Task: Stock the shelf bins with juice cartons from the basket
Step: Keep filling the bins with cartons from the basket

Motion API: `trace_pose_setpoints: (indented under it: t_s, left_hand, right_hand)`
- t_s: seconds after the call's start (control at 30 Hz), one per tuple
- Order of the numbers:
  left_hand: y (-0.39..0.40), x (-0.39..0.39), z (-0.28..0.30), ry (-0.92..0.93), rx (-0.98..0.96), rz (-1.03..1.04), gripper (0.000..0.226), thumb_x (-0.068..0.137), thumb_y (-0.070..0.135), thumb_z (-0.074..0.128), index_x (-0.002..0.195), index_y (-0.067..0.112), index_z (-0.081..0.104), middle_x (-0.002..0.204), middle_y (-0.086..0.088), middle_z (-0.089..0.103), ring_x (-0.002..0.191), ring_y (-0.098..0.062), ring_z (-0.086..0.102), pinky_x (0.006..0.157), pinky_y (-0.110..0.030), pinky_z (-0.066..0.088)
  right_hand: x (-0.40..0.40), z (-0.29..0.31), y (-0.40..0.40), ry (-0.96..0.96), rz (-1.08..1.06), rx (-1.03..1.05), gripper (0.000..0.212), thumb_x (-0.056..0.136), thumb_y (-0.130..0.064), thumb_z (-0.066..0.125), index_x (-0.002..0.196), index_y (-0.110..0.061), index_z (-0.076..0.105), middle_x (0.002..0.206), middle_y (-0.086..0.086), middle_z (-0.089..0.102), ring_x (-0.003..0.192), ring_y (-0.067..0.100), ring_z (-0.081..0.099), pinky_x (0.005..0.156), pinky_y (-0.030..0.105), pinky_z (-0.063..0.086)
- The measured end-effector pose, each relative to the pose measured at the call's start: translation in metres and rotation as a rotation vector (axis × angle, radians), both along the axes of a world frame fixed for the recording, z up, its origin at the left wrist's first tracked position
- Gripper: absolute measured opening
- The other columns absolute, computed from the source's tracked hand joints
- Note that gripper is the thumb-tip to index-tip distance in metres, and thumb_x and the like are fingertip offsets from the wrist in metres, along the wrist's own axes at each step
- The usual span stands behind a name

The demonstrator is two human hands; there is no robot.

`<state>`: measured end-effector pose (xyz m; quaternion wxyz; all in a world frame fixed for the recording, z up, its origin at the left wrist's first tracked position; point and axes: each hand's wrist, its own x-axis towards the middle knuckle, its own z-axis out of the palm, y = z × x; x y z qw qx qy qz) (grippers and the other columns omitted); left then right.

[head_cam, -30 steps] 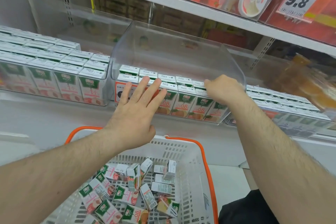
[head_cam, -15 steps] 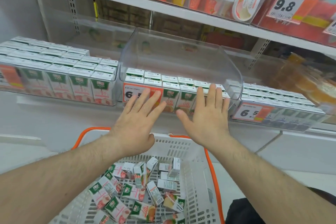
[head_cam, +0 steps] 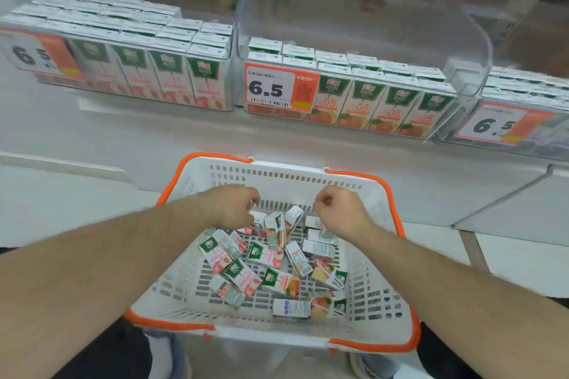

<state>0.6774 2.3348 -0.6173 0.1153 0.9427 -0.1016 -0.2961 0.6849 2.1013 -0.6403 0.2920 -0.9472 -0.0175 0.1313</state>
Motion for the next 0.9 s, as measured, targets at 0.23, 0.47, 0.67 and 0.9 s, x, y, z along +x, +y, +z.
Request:
trace_pose_setpoints:
  t_s: [0.23,0.47,0.67,0.9]
  left_hand:
    - [-0.017,-0.005,-0.091,0.174,-0.072,0.144,0.046,0.090,0.019,0.051,0.136,0.022,0.049,0.136,-0.001,0.054,0.085,-0.015,0.058,0.063,-0.024,0.043]
    - [-0.044,-0.006,-0.160,0.125,-0.257,0.632,0.034,0.090,0.025,0.056,0.123,0.020,0.055,0.114,-0.003,0.064,0.075,-0.013,0.061,0.052,-0.023,0.041]
    - [-0.064,0.007,-0.185,-0.039,-0.313,0.968,0.051,0.068,0.044,0.071,0.103,0.017,0.047,0.099,-0.002,0.060,0.086,-0.024,0.061,0.071,-0.038,0.054]
    - [-0.041,0.019,-0.206,-0.124,0.033,0.471,0.098,0.072,0.016,0.075,0.149,0.037,0.018,0.155,-0.005,0.014,0.142,-0.029,0.017,0.114,-0.046,0.024]
  right_hand:
    - [-0.018,-0.092,0.000,0.347,0.248,-0.225,0.022,0.090,-0.016,0.051,0.098,-0.008,0.070,0.102,0.006,0.070,0.092,0.022,0.064,0.082,0.036,0.055]
    - [-0.052,-0.147,0.026,0.432,0.967,-0.593,0.066,0.076,-0.033,0.077,0.133,-0.023,0.045,0.111,0.008,0.063,0.096,0.029,0.062,0.075,0.040,0.053]
    - [-0.062,-0.171,0.031,0.305,1.192,-0.721,0.081,0.088,-0.024,0.069,0.149,-0.042,0.018,0.123,0.022,0.050,0.106,0.036,0.056,0.084,0.045,0.045]
    - [-0.066,-0.178,0.030,0.367,1.037,-0.669,0.061,0.088,-0.016,0.066,0.140,-0.029,0.038,0.128,0.019,0.047,0.111,0.037,0.053,0.100,0.053,0.042]
